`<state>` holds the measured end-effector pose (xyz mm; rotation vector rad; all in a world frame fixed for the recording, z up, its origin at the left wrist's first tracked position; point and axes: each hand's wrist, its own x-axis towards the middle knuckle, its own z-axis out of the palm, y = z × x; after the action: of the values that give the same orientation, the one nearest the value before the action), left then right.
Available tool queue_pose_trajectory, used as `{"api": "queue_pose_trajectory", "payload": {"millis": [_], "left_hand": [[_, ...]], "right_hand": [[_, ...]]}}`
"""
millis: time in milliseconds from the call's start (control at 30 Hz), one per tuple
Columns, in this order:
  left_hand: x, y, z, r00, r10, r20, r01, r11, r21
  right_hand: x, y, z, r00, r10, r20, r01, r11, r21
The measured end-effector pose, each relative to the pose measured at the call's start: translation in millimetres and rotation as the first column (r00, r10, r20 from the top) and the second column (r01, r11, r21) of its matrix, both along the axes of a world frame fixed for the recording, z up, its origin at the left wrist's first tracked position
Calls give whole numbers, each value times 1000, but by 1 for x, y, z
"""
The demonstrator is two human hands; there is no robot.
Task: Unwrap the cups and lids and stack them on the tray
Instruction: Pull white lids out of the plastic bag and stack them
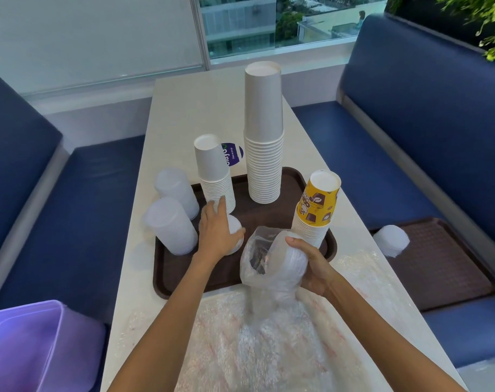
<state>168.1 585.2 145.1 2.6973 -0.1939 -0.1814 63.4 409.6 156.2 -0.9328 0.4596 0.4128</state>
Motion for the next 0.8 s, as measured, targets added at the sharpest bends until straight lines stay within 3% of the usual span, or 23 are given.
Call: {"api": "queue_pose_trajectory", "payload": {"millis": [67, 100, 200, 267, 367, 567, 800], "left_hand": [[-17, -5, 17, 972, 108, 207, -38, 948, -316], [-27, -7, 26, 958, 152, 242, -21, 883, -468], [-62, -13, 45, 994, 45, 99, 39, 702, -711], [-80, -14, 44, 996, -88, -10, 53, 683, -728], [-94, -13, 30, 985, -159, -68, 57, 673, -737], [-104, -7, 20, 978, -148, -146, -11, 664, -748], [-108, -3, 15, 978, -47, -204, -138, 585, -799]], "right_hand": [[0, 3, 4, 1000, 7, 3, -7, 1000, 18], [0, 5, 4, 1000, 9, 8, -10, 1000, 29], [2, 8, 1, 998, 56, 30, -58, 996, 70], [1, 11, 1, 992, 99, 73, -107, 987, 116], [-3, 15, 4, 974, 167, 156, -188, 974, 128], [-8, 22, 7, 984, 162, 79, -165, 986, 28], [-8, 27, 4, 973, 229, 31, -225, 970, -92]]}}
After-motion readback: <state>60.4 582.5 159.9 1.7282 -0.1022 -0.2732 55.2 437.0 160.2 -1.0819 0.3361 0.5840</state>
